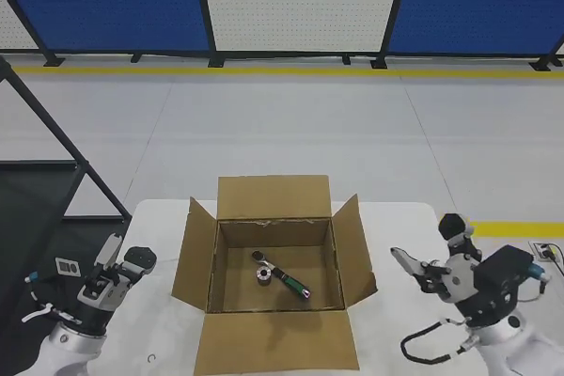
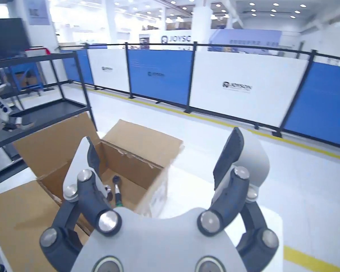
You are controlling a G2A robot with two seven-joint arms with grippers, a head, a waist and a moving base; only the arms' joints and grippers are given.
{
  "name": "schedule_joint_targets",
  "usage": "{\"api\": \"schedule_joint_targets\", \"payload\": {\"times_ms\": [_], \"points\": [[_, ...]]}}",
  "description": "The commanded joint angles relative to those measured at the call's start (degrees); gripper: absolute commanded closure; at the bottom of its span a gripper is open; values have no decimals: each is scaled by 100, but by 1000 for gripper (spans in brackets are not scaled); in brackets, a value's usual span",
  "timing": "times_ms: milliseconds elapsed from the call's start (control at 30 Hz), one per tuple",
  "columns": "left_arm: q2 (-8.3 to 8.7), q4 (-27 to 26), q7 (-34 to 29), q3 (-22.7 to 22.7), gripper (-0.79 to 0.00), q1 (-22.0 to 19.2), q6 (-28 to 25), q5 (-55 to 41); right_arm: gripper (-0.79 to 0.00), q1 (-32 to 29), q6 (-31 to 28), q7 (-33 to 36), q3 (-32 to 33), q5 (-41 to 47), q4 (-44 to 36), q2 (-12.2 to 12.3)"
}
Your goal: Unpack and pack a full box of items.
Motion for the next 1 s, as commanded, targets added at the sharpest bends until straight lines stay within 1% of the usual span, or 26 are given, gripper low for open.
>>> {"api": "schedule_joint_targets", "payload": {"times_ms": [0,67,100,167,233,267,333,367,433,467,567,700,767,800,967], "points": [[0,0,0,0,-785,0,0,0,-785,-331,263,-56,295,26,21,-2],[0,0,0,0,-785,0,0,0,-785,-573,529,-31,511,-17,162,-5],[0,0,0,0,-785,0,0,0,-785,-645,551,-49,556,33,239,-6],[0,0,0,0,-785,0,0,0,-785,-715,602,-31,652,11,480,1],[0,0,0,0,-785,0,0,0,-785,-747,767,71,645,-191,759,5],[0,0,0,0,-785,0,0,0,-785,-712,884,160,591,-287,900,5],[0,0,0,0,-785,0,0,0,-785,-600,839,182,460,-285,1208,8],[0,0,0,0,-785,0,0,0,-785,-539,747,155,414,-224,1413,10],[0,0,0,0,-785,0,0,0,-785,-403,354,45,348,-135,1781,30],[0,0,0,0,-785,0,0,0,-785,-343,312,73,329,-178,2024,38],[0,0,0,0,-785,0,0,0,-785,-32,386,240,158,-311,2568,49],[0,0,0,0,-785,0,0,0,-785,300,530,270,-29,-435,3146,51],[0,0,0,0,-785,0,0,0,-785,470,509,256,-118,-471,3376,55],[0,0,0,0,-785,0,0,0,-714,537,497,245,-158,-484,3505,56],[0,0,0,0,-785,0,0,0,-665,831,550,168,-318,-576,3938,60]]}}
